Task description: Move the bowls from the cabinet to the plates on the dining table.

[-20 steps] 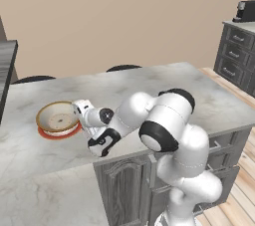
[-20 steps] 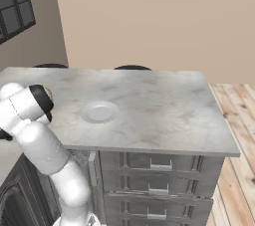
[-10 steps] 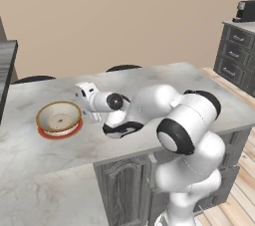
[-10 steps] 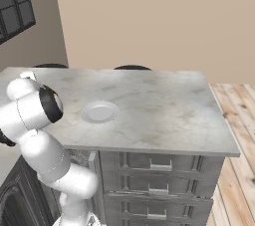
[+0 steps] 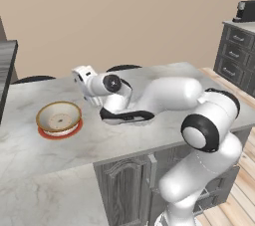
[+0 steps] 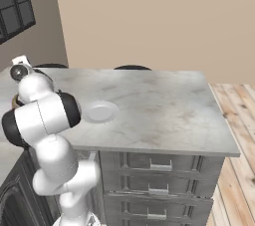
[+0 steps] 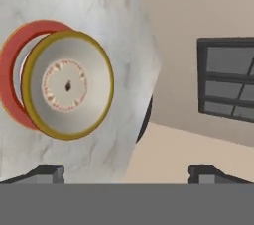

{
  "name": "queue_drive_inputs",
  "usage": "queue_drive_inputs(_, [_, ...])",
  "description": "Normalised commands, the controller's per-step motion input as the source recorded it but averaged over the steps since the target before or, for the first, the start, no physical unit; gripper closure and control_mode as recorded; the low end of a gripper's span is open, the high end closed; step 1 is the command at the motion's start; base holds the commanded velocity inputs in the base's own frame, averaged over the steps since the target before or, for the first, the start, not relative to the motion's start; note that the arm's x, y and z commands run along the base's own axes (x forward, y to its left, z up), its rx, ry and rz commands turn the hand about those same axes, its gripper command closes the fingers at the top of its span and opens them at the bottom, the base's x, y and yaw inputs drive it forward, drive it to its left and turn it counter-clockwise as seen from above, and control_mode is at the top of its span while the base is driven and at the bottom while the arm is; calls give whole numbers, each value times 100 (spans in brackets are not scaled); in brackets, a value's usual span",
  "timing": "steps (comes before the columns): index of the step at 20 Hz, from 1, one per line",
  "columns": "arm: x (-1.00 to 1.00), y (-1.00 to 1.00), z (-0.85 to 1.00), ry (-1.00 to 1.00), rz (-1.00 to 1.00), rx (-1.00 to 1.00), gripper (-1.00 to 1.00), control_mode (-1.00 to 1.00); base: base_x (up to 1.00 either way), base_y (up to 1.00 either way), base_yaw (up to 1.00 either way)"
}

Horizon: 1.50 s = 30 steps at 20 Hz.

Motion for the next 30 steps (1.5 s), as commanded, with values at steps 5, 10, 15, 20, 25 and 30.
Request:
queue_drive_inputs(5, [-5,-5,84,0,-1,-65,-100,-100,0,0,0])
queue_drive_inputs(10, [-7,-14,55,1,0,-72,-100,-100,0,0,0])
queue_drive_inputs(15, [-21,-17,20,1,14,-72,-100,-100,0,0,0])
queue_drive_inputs(20, [-66,-9,23,1,34,-53,-100,-100,0,0,0])
queue_drive_inputs(25, [-70,-47,49,1,36,1,-100,-100,0,0,0])
queue_drive_inputs(30, [-74,-74,33,1,41,23,-100,-100,0,0,0])
